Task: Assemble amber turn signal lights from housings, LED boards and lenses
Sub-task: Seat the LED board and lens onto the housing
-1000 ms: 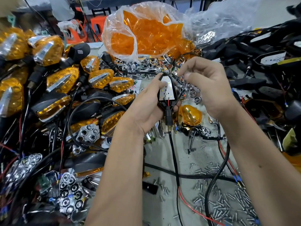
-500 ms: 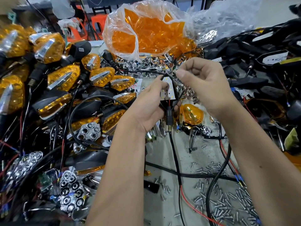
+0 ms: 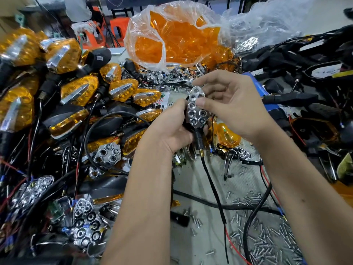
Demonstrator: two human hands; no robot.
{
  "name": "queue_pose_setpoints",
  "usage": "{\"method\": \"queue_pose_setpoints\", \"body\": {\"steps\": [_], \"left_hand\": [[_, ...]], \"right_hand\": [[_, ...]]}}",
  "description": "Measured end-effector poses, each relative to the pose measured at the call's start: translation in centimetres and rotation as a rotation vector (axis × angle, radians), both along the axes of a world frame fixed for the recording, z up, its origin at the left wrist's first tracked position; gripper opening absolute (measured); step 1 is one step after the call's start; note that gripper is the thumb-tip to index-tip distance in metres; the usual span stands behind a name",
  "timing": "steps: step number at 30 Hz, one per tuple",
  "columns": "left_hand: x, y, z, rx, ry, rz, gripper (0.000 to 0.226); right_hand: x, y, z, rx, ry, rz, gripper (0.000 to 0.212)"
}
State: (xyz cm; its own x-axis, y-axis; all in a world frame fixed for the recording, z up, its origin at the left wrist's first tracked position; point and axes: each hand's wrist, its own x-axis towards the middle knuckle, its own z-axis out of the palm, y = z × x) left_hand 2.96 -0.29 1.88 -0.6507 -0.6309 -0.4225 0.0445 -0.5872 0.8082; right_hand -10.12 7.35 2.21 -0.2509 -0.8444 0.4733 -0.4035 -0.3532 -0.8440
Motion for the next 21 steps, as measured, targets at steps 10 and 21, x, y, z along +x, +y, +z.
{"method": "queue_pose_setpoints", "body": {"steps": [10,21], "left_hand": [[0.14,0.15,0.13,-0.004,-0.003,-0.008,0.033],[0.09,0.15,-0.21,-0.022,0.022,-0.024,0.043]], "right_hand": [[-0.06,-0.06,-0.31,0.041,0.057,0.002,0.03],[-0.68,-0.23,-0.89,0.115,0.207,-0.035,0.036]]}}
